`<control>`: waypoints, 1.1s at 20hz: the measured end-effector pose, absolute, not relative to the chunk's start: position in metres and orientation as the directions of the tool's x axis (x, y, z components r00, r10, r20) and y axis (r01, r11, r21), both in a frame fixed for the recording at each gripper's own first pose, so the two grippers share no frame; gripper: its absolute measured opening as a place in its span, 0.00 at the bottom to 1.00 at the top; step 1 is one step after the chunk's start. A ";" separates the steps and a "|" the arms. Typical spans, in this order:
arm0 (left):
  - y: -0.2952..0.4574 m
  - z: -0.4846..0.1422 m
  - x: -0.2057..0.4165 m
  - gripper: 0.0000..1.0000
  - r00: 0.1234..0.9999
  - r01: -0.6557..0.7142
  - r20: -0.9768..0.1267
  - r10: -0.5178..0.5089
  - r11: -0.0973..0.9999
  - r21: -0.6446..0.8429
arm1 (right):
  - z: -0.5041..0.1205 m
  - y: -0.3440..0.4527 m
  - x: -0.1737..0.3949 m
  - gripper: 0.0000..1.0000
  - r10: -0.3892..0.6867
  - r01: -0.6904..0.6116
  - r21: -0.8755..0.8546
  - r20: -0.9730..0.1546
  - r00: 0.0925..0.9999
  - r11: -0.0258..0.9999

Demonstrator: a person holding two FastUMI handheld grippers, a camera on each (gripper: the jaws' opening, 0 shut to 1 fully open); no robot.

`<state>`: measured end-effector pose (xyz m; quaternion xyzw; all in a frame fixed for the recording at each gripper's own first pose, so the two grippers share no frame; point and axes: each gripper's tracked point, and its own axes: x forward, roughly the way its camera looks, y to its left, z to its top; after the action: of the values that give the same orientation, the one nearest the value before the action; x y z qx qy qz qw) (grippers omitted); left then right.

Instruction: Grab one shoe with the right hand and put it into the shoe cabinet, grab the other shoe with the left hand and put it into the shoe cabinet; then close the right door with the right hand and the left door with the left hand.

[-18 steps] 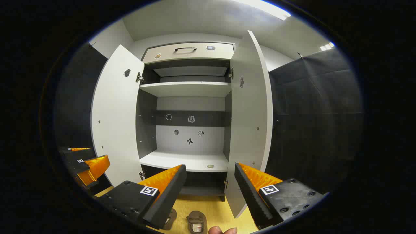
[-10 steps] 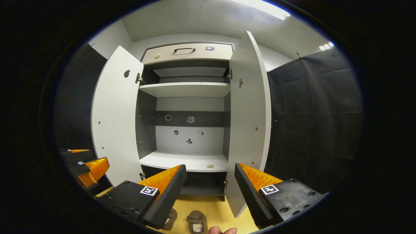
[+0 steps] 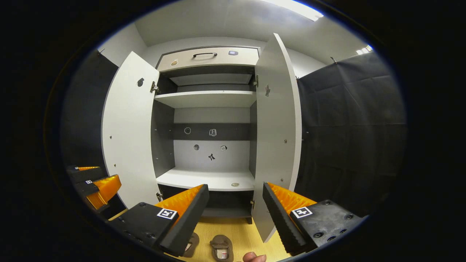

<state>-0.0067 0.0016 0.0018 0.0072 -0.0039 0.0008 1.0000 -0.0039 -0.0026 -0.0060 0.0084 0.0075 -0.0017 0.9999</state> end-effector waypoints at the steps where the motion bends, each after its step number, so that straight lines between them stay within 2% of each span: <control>1: 0.002 0.003 -0.006 0.95 1.000 -0.004 0.010 0.004 1.000 0.015 | -0.009 -0.001 -0.004 0.98 0.001 -0.001 0.017 -0.022 1.000 1.000; 6: 0.007 -0.003 -0.003 0.95 1.000 -0.015 0.009 0.014 1.000 0.002 | -0.046 0.013 -0.005 0.98 0.050 -0.048 0.014 -0.101 0.994 0.999; 12: 0.016 -0.013 0.004 0.95 0.999 -0.044 0.010 0.044 0.999 -0.004 | -0.132 0.036 -0.015 0.99 0.130 -0.123 0.043 -0.258 0.957 0.992; 18: 0.019 -0.026 0.014 0.95 0.998 -0.054 -0.008 0.055 0.998 0.012 | -0.245 0.065 -0.027 0.99 0.213 -0.184 0.108 -0.447 0.869 0.977; 22: 0.022 -0.031 0.020 0.95 0.999 -0.049 -0.017 0.050 0.998 0.033 | -0.311 0.074 -0.027 1.00 0.223 -0.182 0.129 -0.562 0.797 0.975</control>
<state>0.0203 0.0224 -0.0306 0.0161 0.0090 0.0248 0.9995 -0.0271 0.0736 -0.3113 0.0341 0.3004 0.1071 0.9472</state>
